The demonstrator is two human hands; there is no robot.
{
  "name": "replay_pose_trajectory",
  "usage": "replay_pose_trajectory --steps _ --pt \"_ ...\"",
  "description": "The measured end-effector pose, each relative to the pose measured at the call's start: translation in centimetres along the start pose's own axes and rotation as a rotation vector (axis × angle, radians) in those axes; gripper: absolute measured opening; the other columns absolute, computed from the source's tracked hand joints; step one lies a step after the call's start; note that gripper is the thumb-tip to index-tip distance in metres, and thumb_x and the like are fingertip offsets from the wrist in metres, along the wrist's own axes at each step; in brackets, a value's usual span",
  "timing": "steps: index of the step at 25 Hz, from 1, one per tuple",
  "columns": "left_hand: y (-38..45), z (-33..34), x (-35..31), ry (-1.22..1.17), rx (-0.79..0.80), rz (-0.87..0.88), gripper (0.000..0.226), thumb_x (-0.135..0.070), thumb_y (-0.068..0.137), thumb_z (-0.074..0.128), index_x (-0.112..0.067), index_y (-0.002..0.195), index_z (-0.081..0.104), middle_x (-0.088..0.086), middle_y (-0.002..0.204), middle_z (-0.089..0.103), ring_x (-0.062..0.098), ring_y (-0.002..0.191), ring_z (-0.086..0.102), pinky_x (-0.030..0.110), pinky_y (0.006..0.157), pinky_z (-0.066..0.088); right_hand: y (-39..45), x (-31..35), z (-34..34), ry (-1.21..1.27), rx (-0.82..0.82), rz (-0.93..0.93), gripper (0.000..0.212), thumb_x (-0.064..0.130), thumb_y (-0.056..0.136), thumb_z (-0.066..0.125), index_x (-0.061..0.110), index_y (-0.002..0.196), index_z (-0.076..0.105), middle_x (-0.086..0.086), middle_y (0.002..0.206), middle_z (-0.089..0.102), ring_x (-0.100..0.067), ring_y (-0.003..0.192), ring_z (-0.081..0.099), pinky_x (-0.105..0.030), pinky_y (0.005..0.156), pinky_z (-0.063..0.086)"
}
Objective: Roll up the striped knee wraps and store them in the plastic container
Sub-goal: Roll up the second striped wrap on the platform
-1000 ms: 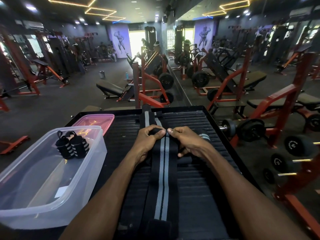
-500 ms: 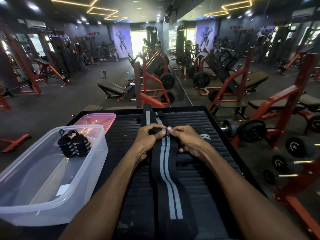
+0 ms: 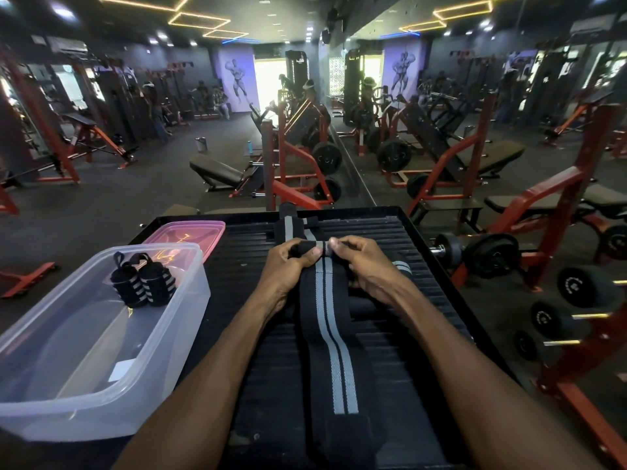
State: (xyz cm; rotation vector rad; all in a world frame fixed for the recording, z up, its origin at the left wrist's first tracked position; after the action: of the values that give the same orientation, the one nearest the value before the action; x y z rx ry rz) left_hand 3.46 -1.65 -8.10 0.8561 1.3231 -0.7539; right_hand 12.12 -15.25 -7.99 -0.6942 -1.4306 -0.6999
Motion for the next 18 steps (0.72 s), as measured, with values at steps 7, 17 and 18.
replay_pose_trajectory --steps 7,17,18 --pt "-0.11 0.58 0.38 -0.169 0.073 -0.101 0.019 -0.018 0.086 0.075 -0.003 0.097 0.073 0.019 0.096 0.076 0.029 0.089 0.073 0.040 0.084 0.059 -0.30 0.73 -0.06 -0.085 -0.049 -0.179 0.010 0.009 0.095 0.064 0.013 0.091 0.071 -0.003 0.085 0.073 -0.014 0.082 0.070 -0.034 0.080 0.058" --pt "0.30 0.36 -0.11 -0.098 0.004 -0.004 0.013 -0.004 0.085 0.072 -0.008 0.097 0.071 0.009 0.095 0.074 0.018 0.088 0.072 0.027 0.079 0.058 -0.27 0.69 0.19 -0.165 -0.106 -0.238 0.013 0.010 0.095 0.065 0.001 0.103 0.071 -0.012 0.097 0.074 -0.017 0.088 0.069 -0.030 0.083 0.056" --pt "0.19 0.50 -0.14 -0.153 0.006 -0.053 0.014 -0.008 0.087 0.071 -0.003 0.100 0.068 0.011 0.092 0.073 0.016 0.081 0.072 0.024 0.072 0.058 -0.40 0.89 0.18 -0.163 -0.110 -0.271 0.012 0.005 0.093 0.065 0.001 0.104 0.071 -0.012 0.098 0.073 -0.015 0.089 0.068 -0.027 0.083 0.056"
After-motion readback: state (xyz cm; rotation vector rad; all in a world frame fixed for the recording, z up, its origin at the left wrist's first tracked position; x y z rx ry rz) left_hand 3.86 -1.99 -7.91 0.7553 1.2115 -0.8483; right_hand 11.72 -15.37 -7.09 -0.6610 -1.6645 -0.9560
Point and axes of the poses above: each hand's wrist, its own y-axis towards the middle knuckle, its own z-axis out of the palm, x = y × z, the point moved 3 cm from there along y, towards the middle knuckle
